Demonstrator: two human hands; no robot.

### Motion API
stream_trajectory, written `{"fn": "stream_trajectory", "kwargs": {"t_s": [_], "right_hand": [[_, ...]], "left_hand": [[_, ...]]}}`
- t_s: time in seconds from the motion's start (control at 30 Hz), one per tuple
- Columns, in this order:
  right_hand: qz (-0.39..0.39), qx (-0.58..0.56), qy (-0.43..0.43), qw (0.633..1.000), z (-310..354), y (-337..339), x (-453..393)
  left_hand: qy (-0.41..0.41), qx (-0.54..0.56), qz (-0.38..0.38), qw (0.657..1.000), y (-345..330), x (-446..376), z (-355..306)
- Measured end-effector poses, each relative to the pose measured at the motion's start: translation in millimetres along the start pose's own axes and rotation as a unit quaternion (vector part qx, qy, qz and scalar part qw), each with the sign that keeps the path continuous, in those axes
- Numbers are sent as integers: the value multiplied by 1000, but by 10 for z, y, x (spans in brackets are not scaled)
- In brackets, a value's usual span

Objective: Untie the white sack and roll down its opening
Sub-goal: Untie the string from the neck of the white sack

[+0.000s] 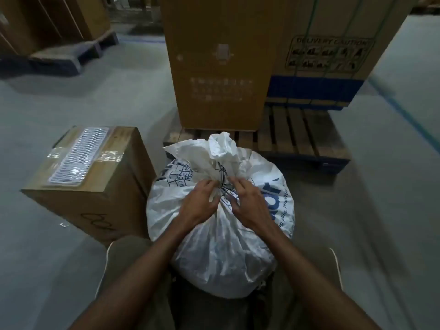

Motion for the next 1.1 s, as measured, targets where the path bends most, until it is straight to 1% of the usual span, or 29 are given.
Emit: {"fn": "stream_trajectory", "kwargs": {"t_s": [0.03,0.1,0.2,0.27,0.33,0.43,0.57,0.67,0.8,0.93,1.03,1.1], "right_hand": [[19,-2,27,999,-81,-98,-158],[44,-20,40,998,-270,-250,-428],[55,-59,4,997,-609,-430,-700],[73,-79,-15,994,-778,-545,-807],[56,-94,-40,993,-944,-598,-932],[34,-101,-75,992,-1118,-628,-1073],[31,-90,-75,993,-1173,-636,-1128],[20,-87,-81,993,-1200,-643,-1152],[42,-70,-68,994,-1247,-706,-1183],[58,-69,-83,992,-1247,-733,-1179],[69,-72,-84,992,-1207,-717,-1169],[68,-83,-76,991,-1180,-701,-1175]], "left_hand": [[-12,-2,18,1000,-77,-183,32],[-14,-20,48,999,-203,-508,98],[-15,-26,58,998,-318,-852,195],[-44,-50,62,996,-368,-1010,235],[-53,-60,64,995,-399,-1169,315],[-44,-40,50,997,-382,-1336,389],[-15,-13,33,999,-345,-1468,381],[7,16,62,998,-382,-1587,414],[-6,-1,74,997,-397,-1687,384],[-33,-19,88,995,-409,-1662,349],[-39,-2,103,994,-425,-1622,389],[-37,26,98,994,-418,-1607,409]]}}
Point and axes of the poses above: each hand's wrist, its own x-axis away from the middle knuckle, its own y-axis out of the back of the hand, z = x × y, the point moved 6 cm from there along -x, towards the middle knuckle, and after that the axes turned 11 degrees about y, right-handed, at the moved point
